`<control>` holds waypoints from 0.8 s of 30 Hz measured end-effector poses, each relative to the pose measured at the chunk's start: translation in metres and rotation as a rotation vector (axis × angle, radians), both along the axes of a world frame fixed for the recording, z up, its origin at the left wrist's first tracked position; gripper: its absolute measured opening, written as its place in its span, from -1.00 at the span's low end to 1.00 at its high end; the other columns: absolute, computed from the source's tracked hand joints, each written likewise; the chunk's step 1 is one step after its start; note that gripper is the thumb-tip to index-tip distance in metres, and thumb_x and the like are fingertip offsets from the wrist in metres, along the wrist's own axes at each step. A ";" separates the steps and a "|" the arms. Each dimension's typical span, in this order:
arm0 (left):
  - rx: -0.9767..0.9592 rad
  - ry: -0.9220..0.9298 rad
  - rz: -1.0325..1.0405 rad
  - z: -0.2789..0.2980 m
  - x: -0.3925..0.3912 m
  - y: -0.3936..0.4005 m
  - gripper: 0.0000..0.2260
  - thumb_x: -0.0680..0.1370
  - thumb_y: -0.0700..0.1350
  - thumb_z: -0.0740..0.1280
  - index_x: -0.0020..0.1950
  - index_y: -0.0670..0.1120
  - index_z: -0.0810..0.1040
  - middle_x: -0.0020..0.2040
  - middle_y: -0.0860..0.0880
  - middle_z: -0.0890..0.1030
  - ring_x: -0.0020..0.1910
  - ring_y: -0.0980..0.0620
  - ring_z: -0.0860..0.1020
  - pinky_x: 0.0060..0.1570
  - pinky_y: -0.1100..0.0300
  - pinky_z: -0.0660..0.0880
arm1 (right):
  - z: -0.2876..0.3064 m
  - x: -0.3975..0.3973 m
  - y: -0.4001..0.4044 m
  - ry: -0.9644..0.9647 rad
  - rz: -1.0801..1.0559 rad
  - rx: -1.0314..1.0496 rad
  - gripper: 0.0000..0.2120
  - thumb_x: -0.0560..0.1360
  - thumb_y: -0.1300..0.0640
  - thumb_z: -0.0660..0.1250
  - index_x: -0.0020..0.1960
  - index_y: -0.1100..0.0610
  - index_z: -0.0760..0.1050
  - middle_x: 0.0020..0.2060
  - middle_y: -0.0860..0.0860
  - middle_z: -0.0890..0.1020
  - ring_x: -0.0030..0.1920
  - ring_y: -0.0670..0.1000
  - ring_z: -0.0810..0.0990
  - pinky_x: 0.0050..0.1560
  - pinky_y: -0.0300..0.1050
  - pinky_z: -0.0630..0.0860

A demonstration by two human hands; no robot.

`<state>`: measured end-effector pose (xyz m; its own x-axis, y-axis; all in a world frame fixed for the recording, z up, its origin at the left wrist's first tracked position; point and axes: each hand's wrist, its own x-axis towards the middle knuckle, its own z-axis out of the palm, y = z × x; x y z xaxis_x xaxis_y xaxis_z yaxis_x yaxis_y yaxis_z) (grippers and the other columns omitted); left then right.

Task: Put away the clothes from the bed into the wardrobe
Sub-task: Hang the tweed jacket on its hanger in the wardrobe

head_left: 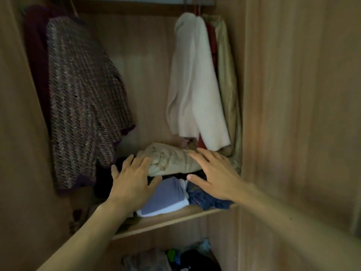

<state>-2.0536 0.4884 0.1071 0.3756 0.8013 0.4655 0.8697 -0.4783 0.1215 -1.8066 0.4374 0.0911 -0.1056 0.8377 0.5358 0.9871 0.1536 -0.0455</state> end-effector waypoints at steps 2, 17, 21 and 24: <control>0.015 0.002 -0.060 -0.015 0.003 -0.007 -0.49 0.62 0.23 0.14 0.54 0.12 0.18 0.55 0.08 0.21 0.57 -0.09 0.04 0.47 -0.36 -0.03 | -0.013 0.004 -0.023 0.006 -0.080 -0.040 -0.29 0.50 -0.39 -0.02 0.55 -0.08 0.14 0.52 0.02 0.24 0.47 0.13 0.28 0.37 0.17 0.33; -0.079 0.086 -0.604 -0.058 0.164 -0.141 -0.51 0.60 0.24 0.18 0.48 0.09 0.29 0.56 0.05 0.22 0.57 -0.06 0.04 0.48 -0.28 0.02 | -0.041 0.098 -0.285 0.005 -0.610 -0.171 -0.28 0.48 -0.42 -0.13 0.52 -0.08 0.16 0.48 0.01 0.31 0.44 0.13 0.31 0.37 0.24 0.26; -0.036 0.076 -0.715 -0.053 0.211 -0.193 -0.42 0.52 0.33 0.06 0.44 0.07 0.36 0.49 0.03 0.33 0.50 -0.06 0.19 0.43 -0.17 0.17 | -0.053 0.127 -0.352 0.079 -0.669 -0.146 -0.32 0.51 -0.42 -0.07 0.53 -0.13 0.12 0.50 -0.01 0.28 0.49 0.09 0.23 0.44 0.27 0.19; -0.024 0.078 -0.812 -0.055 0.257 -0.250 -0.31 0.42 0.37 -0.06 0.38 0.04 0.41 0.42 0.00 0.41 0.45 -0.09 0.29 0.35 -0.09 0.28 | -0.062 0.155 -0.426 0.124 -0.733 -0.116 -0.32 0.51 -0.43 -0.07 0.54 -0.14 0.12 0.51 -0.03 0.25 0.50 0.06 0.20 0.46 0.28 0.16</control>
